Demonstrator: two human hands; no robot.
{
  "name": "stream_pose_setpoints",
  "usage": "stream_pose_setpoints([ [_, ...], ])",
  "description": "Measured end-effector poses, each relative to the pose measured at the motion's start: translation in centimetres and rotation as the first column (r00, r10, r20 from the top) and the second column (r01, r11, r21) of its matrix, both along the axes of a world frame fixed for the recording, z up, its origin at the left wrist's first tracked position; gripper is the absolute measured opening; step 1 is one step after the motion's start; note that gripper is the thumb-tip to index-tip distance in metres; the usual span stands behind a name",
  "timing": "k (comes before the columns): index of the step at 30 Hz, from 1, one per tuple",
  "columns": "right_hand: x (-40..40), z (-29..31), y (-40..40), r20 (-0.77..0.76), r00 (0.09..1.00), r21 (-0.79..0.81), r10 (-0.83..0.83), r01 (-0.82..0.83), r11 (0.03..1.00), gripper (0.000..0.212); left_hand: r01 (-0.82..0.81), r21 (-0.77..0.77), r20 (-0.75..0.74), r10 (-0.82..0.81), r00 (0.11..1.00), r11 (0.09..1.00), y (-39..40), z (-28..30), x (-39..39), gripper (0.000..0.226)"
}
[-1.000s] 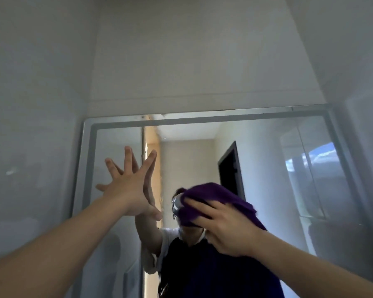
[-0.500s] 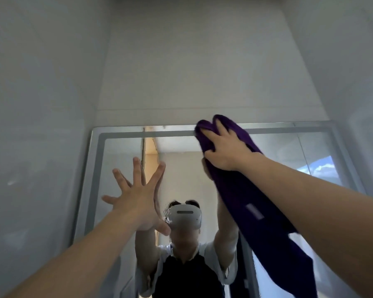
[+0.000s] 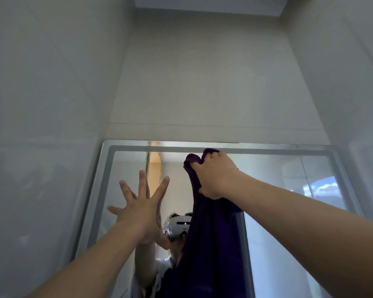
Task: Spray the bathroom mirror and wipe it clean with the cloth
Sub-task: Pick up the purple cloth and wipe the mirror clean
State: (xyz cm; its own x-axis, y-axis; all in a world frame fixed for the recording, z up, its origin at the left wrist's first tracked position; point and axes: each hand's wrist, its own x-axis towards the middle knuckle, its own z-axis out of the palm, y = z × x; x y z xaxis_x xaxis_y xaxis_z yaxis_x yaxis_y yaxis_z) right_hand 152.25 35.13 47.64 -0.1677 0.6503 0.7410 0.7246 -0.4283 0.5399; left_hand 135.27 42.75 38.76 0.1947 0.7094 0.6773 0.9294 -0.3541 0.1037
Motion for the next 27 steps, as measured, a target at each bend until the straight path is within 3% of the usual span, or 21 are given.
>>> stream_pose_setpoints([
  [5,1.5,-0.5,0.3,0.069,0.994,0.071,0.084,-0.089,0.993,0.068,0.0,0.008,0.0,0.0,1.0,1.0,0.1,0.1,0.1,0.163],
  [12,5.1,-2.4,2.3,-0.172,0.885,0.07,0.434,-0.428,0.901,0.077,0.018,-0.012,0.004,-0.018,1.0,1.0,0.2,0.1,0.1,0.162],
  [21,0.7,-1.1,6.1,-0.132,0.798,0.267,0.588,-0.543,0.796,0.075,0.026,-0.002,-0.036,-0.026,0.999,1.0,0.3,0.2,-0.4,0.161],
  [27,3.1,-3.5,6.8,0.042,0.712,0.055,0.701,-0.702,0.71,0.074,-0.013,0.082,-0.039,0.017,0.999,0.997,1.6,-1.6,-6.9,0.151],
])
